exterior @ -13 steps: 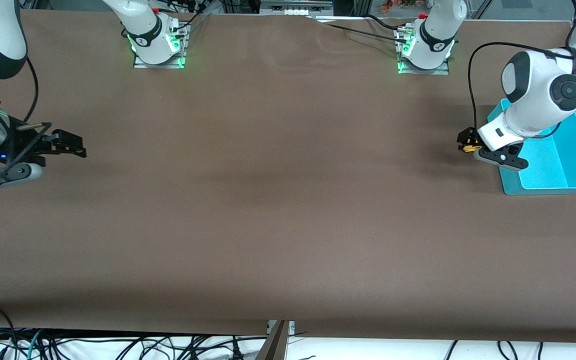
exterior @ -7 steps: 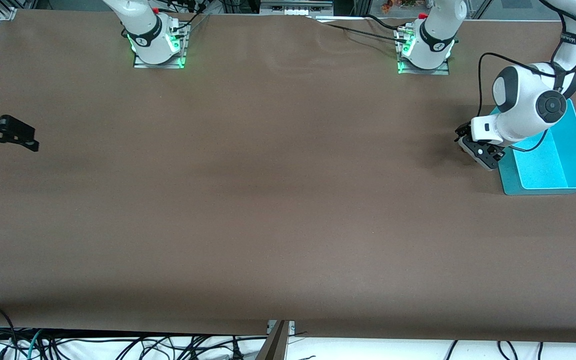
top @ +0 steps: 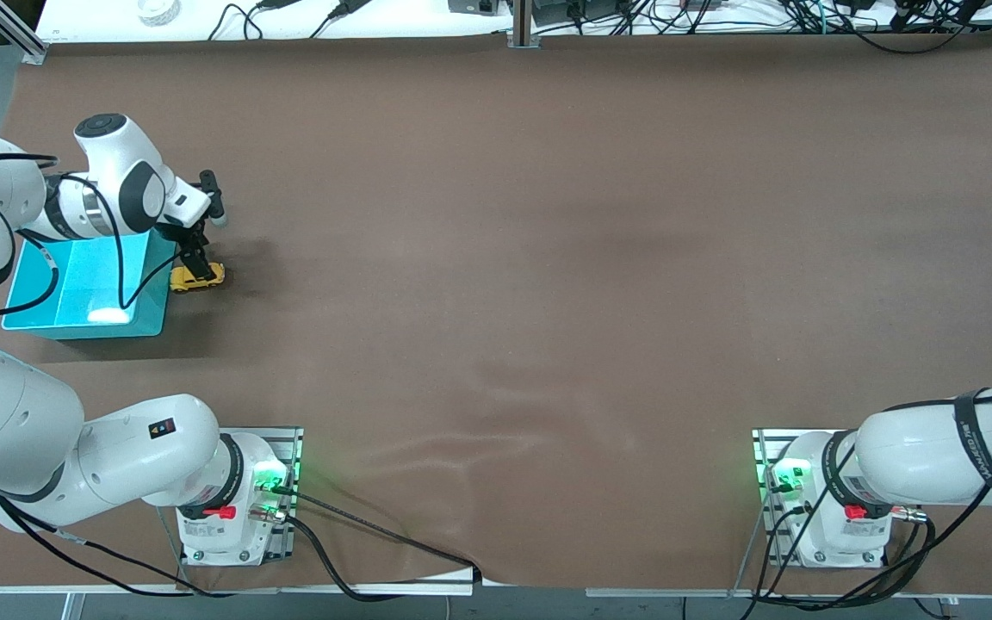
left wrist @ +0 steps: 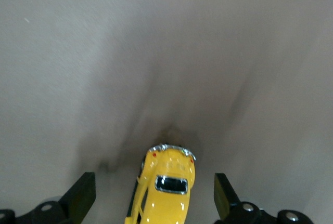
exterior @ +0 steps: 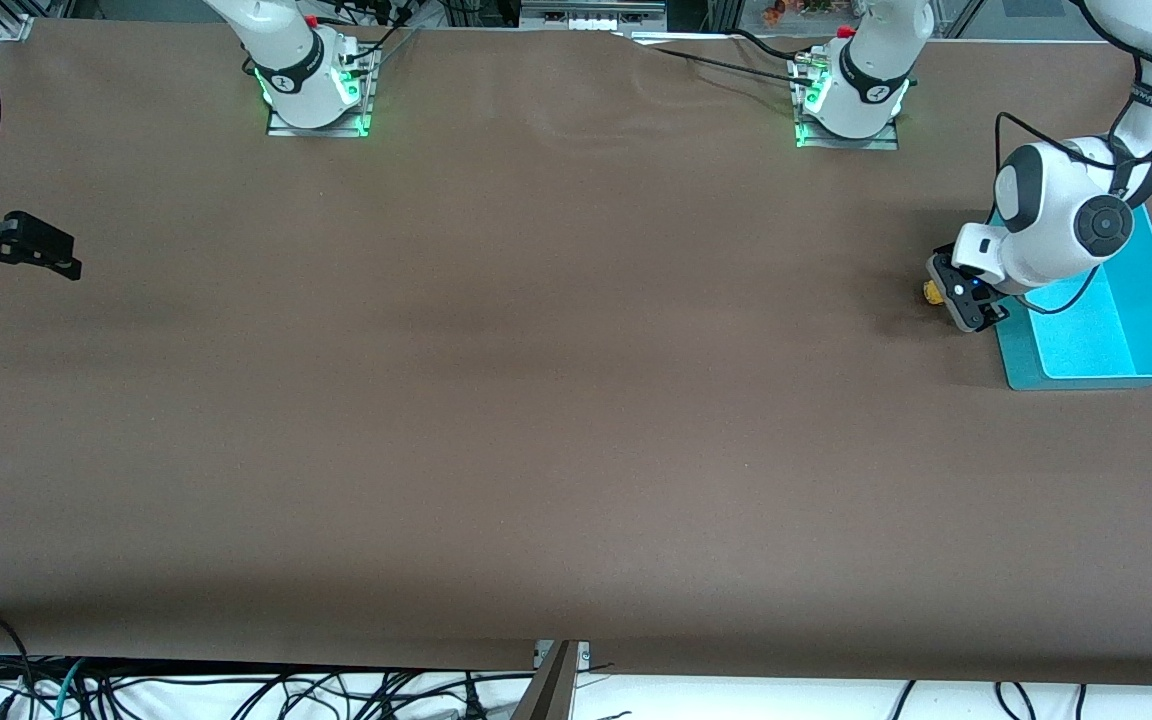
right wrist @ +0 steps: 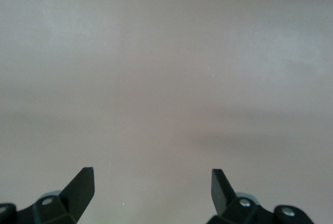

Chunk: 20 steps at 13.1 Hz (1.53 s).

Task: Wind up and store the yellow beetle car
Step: 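Lift the car with the left gripper and lower it into the bin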

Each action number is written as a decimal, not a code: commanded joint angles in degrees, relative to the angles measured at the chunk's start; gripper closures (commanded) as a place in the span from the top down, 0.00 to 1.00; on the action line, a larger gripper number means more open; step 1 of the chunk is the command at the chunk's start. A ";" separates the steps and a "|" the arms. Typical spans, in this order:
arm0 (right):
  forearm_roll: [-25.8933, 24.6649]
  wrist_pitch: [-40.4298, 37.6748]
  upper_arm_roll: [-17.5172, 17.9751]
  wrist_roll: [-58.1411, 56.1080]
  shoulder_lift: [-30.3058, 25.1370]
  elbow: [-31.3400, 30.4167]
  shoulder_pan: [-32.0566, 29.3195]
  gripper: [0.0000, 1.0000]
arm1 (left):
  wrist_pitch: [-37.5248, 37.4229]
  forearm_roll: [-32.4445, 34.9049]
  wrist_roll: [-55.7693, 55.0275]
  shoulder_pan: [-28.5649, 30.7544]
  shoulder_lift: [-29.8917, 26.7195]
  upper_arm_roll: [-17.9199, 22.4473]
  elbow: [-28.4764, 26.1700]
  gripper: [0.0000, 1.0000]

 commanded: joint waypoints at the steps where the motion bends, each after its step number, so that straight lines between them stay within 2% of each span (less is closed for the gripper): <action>1: 0.36 -2.72 -1.22 2.15 -2.16 -2.15 2.23 0.99 | 1.75 2.79 1.80 2.36 0.16 -0.69 -2.75 1.00; 3: 0.36 -3.26 -1.22 4.44 -1.98 -2.15 2.23 0.99 | 1.75 4.02 2.06 3.07 0.25 -0.69 -3.20 0.97; 4: 0.36 -3.26 -1.22 4.10 -1.46 -1.98 2.14 0.99 | 1.75 4.03 2.07 3.50 0.16 -0.69 -3.29 0.76; 5: 0.36 -3.17 -1.22 3.74 -0.50 -1.80 1.97 0.99 | 1.75 4.11 2.15 3.51 -0.10 -0.69 -3.29 0.31; 6: 0.36 -3.17 -1.22 3.65 -0.31 -1.71 1.97 0.99 | 1.66 4.12 2.24 3.51 -0.45 -0.78 -3.20 0.00; 7: 0.36 -3.08 -1.22 3.65 -0.23 -1.71 1.97 0.99 | 1.66 4.12 2.24 3.42 -1.15 -1.13 -3.12 0.00; 10: 0.36 -2.91 -1.22 3.83 -0.14 -1.62 1.79 0.99 | 1.66 3.33 1.81 3.42 -3.79 -6.65 -2.15 0.00; 11: 0.36 -2.82 -1.22 3.83 -0.14 -1.54 1.88 0.99 | 1.58 1.85 1.02 3.33 -4.75 -9.28 -1.45 0.00; 13: 0.36 -2.99 -1.13 3.83 -0.05 -1.27 1.88 0.99 | -1.39 -5.69 -3.62 3.24 -6.86 -14.21 -0.48 0.00; 15: 0.36 -3.17 -1.13 3.83 0.13 -1.18 1.79 0.99 | -9.62 -8.62 -3.74 3.59 -8.88 -15.45 2.75 0.00; 17: 0.36 -3.08 -1.13 3.83 0.13 -1.18 1.79 0.99 | -26.11 -8.37 -1.29 5.78 -10.20 -15.37 11.43 0.00; 18: 0.36 -3.08 -1.13 3.83 0.13 -1.18 1.79 0.99 | -31.85 -8.02 3.16 7.01 -10.21 -15.02 15.39 0.00; 20: 0.36 -3.08 -1.13 3.83 0.13 -1.18 1.79 0.99 | -33.67 -7.75 13.79 8.60 -10.30 -12.31 18.06 0.00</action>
